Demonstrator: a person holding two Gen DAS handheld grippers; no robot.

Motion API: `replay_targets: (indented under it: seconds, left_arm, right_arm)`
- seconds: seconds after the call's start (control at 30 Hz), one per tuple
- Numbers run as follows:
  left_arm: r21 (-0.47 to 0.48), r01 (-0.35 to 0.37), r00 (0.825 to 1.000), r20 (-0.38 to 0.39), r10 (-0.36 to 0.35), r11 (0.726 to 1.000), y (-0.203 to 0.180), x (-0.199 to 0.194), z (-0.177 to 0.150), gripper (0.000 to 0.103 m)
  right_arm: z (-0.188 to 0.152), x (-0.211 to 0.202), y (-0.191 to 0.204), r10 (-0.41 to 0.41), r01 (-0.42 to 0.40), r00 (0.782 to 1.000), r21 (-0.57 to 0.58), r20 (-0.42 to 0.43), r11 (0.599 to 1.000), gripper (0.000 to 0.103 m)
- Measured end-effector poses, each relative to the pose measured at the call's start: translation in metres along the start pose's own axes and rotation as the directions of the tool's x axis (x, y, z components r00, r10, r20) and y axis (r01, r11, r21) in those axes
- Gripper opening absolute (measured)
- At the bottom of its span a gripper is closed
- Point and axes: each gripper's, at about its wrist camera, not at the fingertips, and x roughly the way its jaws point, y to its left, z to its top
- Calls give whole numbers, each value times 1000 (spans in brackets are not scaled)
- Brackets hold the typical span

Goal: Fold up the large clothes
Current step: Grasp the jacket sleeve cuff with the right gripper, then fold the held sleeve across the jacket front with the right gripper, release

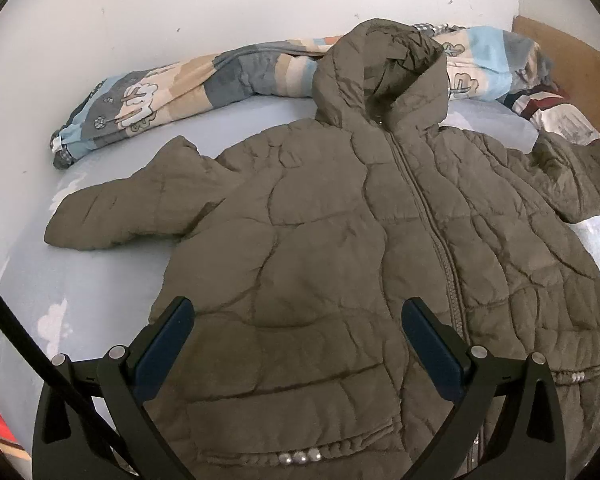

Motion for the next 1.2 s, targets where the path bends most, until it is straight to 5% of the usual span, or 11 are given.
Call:
replay_targets:
  seconds: [0.3, 0.57, 0.87, 1.2]
  left_arm:
    - [-57, 1, 999, 46, 1, 998, 31, -20, 1, 103]
    - [-151, 11, 998, 55, -3, 988, 72, -30, -2, 103]
    - [-193, 7, 998, 63, 6, 981, 96, -38, -5, 103]
    - [-234, 4, 999, 33, 4, 972, 108, -31, -5, 103]
  right_arm:
    - [-3, -118, 125, 225, -214, 973, -148, 59, 966, 16]
    - [-69, -171, 256, 404, -401, 914, -272, -47, 875, 16]
    - [-195, -136, 364, 461, -533, 845, -346, -272, 772, 15]
    - [-352, -34, 408, 382, -581, 762, -291, -522, 760, 15]
